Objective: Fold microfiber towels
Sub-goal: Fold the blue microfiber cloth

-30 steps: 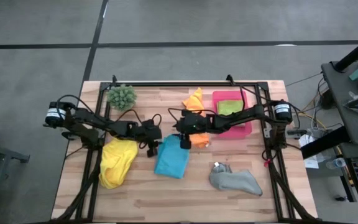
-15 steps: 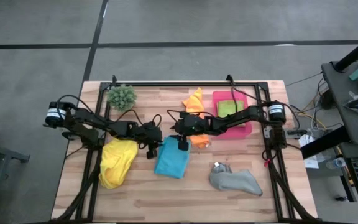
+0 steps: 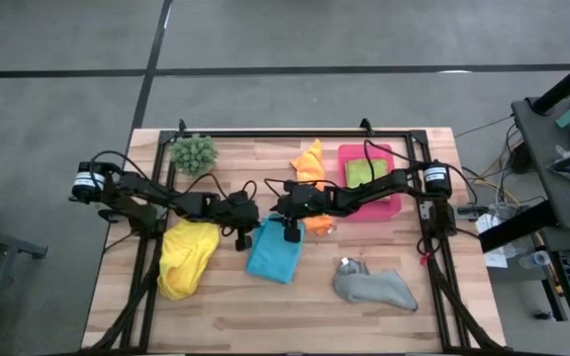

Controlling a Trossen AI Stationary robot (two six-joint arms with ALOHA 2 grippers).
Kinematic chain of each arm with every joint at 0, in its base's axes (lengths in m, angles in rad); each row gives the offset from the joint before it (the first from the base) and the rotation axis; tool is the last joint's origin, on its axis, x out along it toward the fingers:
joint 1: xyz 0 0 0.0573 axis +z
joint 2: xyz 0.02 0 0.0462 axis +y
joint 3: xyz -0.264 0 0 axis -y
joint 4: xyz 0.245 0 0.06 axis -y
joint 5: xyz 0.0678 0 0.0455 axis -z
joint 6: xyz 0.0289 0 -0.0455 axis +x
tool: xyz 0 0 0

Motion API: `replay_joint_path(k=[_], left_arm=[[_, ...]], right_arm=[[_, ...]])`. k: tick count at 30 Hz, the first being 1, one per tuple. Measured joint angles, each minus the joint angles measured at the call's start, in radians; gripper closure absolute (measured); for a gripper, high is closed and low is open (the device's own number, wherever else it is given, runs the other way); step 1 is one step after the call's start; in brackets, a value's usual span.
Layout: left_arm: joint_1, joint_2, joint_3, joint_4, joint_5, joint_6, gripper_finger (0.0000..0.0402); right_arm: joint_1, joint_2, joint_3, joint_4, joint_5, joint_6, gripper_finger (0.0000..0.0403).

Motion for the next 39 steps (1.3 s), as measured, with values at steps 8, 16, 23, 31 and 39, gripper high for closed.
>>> replay_joint_path(k=[8, 16, 23, 31, 39], left_arm=[[0.000, 0.000, 0.000, 0.018, -0.057, 0.000, 0.0400], [0.000, 0.000, 0.000, 0.019, -0.062, 0.000, 0.0401], [0.000, 0.000, 0.000, 0.022, -0.075, 0.002, 0.0401], [0.000, 0.001, 0.000, 0.064, -0.198, 0.003, 0.0401], [0.001, 0.002, 0.000, 0.075, -0.212, 0.009, 0.0401]], right_arm=[[-0.004, 0.006, -0.003, 0.005, 0.009, -0.025, 0.0309], [-0.009, 0.061, -0.004, 0.005, 0.010, -0.027, 0.0347], [-0.002, 0.043, -0.004, 0.013, 0.013, -0.070, 0.0393], [0.019, 0.005, -0.003, 0.024, 0.013, -0.105, 0.0394], [0.035, 0.000, -0.003, 0.023, 0.132, -0.128, 0.0394]])
